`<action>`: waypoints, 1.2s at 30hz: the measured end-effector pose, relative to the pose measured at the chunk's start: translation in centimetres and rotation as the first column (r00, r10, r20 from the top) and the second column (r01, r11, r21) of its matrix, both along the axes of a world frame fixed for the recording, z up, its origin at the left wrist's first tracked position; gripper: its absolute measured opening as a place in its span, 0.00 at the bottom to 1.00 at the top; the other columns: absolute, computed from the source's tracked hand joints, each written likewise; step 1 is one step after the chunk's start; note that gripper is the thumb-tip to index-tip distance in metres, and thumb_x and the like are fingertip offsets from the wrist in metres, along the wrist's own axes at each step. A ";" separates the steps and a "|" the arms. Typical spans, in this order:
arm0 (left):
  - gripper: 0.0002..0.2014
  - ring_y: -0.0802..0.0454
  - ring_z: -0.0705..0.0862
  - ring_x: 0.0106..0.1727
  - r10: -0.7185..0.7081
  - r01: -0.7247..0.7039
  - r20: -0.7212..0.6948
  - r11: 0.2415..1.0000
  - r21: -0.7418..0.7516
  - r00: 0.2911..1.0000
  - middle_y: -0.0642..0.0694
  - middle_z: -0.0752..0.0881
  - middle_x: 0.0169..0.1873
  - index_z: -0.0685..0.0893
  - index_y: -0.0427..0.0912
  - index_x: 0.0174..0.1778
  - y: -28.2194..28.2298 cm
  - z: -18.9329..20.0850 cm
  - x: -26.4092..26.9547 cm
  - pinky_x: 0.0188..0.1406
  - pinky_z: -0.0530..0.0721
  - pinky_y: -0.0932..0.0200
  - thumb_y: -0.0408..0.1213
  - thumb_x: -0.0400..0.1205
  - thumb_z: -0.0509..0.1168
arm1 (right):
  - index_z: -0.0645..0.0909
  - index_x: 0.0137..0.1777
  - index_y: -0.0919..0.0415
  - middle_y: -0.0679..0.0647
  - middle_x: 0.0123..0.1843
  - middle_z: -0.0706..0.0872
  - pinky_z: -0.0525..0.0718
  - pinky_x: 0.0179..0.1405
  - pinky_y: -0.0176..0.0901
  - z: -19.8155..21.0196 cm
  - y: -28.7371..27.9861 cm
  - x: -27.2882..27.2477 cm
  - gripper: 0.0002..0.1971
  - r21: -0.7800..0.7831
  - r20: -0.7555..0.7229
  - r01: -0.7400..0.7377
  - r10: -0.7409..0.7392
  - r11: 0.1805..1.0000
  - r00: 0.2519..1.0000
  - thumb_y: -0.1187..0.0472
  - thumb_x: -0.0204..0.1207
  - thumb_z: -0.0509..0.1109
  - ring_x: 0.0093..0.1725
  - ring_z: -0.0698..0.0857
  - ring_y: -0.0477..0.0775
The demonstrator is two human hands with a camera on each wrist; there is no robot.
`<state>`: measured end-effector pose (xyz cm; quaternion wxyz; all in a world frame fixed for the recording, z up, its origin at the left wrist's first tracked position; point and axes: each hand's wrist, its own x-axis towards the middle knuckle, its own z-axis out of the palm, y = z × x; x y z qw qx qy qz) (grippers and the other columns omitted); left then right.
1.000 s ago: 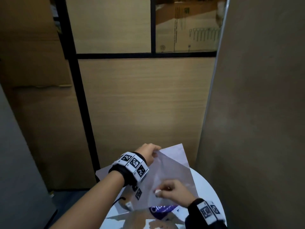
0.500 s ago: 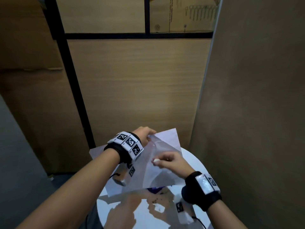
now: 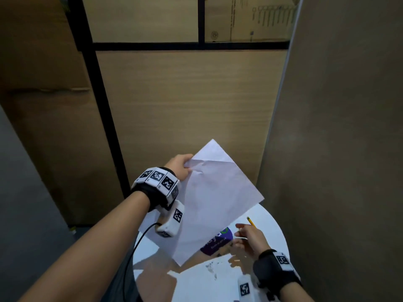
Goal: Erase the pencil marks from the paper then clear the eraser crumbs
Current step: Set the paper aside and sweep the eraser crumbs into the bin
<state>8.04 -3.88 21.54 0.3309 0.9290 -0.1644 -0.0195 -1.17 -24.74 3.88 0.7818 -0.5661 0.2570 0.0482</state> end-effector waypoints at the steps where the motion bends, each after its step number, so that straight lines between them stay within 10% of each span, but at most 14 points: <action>1: 0.17 0.43 0.81 0.65 0.022 -0.023 -0.015 0.998 -0.051 1.000 0.39 0.84 0.62 0.79 0.34 0.66 0.3 -0.5 0.3 0.67 0.77 0.53 0.23 0.81 0.62 | 0.73 0.55 0.71 0.60 0.32 0.72 0.75 0.15 0.39 0.2 0.2 0.0 0.11 0.083 -0.013 0.069 -0.068 0.994 0.998 0.73 0.81 0.50 0.26 0.73 0.57; 7: 0.15 0.50 0.81 0.52 0.143 -0.160 -0.079 0.946 -0.280 0.987 0.40 0.84 0.54 0.80 0.30 0.62 1.6 -2.8 0.6 0.50 0.76 0.61 0.19 0.80 0.60 | 0.73 0.45 0.64 0.52 0.24 0.61 0.58 0.18 0.38 1.1 1.0 0.3 0.12 0.314 0.074 0.147 -0.178 0.938 0.981 0.57 0.85 0.54 0.21 0.60 0.49; 13: 0.16 0.49 0.80 0.50 0.240 -0.291 -0.182 0.889 -0.354 0.954 0.40 0.84 0.53 0.79 0.31 0.64 1.6 -6.1 0.6 0.46 0.73 0.64 0.21 0.81 0.59 | 0.76 0.34 0.63 0.59 0.29 0.78 0.71 0.30 0.42 1.3 1.9 1.2 0.10 -0.274 0.161 -0.073 0.120 0.959 0.980 0.64 0.78 0.67 0.26 0.75 0.53; 17: 0.21 0.47 0.79 0.60 0.303 -0.361 -0.227 0.886 -0.290 0.926 0.47 0.80 0.58 0.73 0.36 0.71 1.7 -9.0 0.6 0.46 0.70 0.66 0.24 0.81 0.62 | 0.69 0.26 0.60 0.45 0.15 0.73 0.68 0.17 0.28 0.2 2.0 1.7 0.18 -0.336 0.090 -0.034 0.068 0.941 0.994 0.68 0.78 0.66 0.14 0.71 0.41; 23: 0.32 0.46 0.78 0.59 0.317 -0.445 -0.432 0.864 -0.236 0.844 0.44 0.78 0.61 0.62 0.45 0.80 2.2 -16.3 0.6 0.51 0.71 0.63 0.16 0.81 0.55 | 0.74 0.23 0.60 0.57 0.27 0.79 0.73 0.30 0.39 -2.5 1.9 1.6 0.14 -0.419 -0.104 -0.145 0.112 0.896 0.988 0.65 0.70 0.68 0.29 0.77 0.56; 30: 0.42 0.45 0.67 0.78 0.310 -0.471 -0.553 0.865 -0.174 0.774 0.40 0.63 0.80 0.54 0.59 0.82 1.9 -22.5 0.9 0.64 0.74 0.55 0.14 0.80 0.54 | 0.75 0.52 0.64 0.58 0.52 0.77 0.78 0.45 0.45 -5.0 0.6 2.2 0.08 -0.735 -0.251 -0.270 0.119 0.622 0.960 0.62 0.77 0.65 0.46 0.79 0.59; 36: 0.37 0.42 0.65 0.76 0.386 -0.388 -0.361 0.919 0.070 0.849 0.41 0.59 0.76 0.59 0.48 0.82 0.5 -23.5 1.2 0.66 0.71 0.55 0.22 0.79 0.63 | 0.70 0.70 0.68 0.68 0.73 0.64 0.73 0.52 0.44 -4.3 0.5 4.7 0.17 -0.755 -0.234 -0.250 0.106 0.606 0.966 0.67 0.84 0.53 0.62 0.77 0.66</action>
